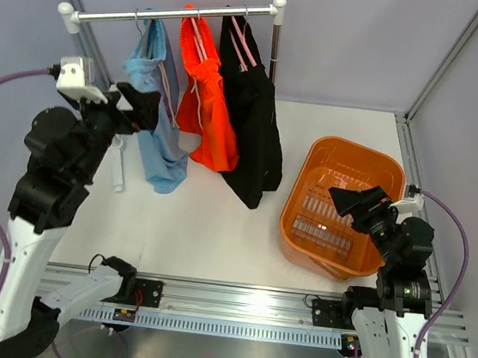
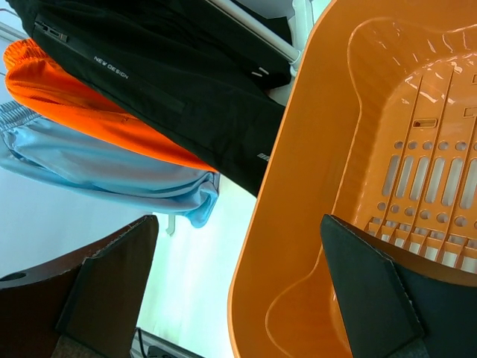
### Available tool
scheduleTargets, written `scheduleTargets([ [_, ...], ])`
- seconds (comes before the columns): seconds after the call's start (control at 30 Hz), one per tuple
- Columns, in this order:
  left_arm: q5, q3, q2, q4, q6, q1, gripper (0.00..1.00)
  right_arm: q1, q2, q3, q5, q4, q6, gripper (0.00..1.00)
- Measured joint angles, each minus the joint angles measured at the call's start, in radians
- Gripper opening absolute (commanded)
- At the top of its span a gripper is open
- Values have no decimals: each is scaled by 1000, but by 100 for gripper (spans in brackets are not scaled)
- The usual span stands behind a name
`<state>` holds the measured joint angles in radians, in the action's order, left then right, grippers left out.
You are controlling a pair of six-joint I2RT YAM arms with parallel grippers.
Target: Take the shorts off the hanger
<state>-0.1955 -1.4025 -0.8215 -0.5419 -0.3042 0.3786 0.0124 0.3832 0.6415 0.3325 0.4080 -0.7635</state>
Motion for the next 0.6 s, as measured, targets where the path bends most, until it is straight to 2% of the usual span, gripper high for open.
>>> scheduleTargets([
  [0.27, -187, -352, -451, 82, 134, 0, 99, 0, 7, 35, 1, 12, 35, 99],
  [0.4, -235, -496, -636, 51, 178, -27, 97, 0, 21, 43, 1, 8, 50, 100],
  [0.5, -249, -581, -725, 19, 182, -69, 95, 0, 54, 47, 3, 7, 54, 99],
  [0.6, -262, -607, -751, -5, 181, -100, 95, 0, 87, 48, 9, 5, 58, 99],
])
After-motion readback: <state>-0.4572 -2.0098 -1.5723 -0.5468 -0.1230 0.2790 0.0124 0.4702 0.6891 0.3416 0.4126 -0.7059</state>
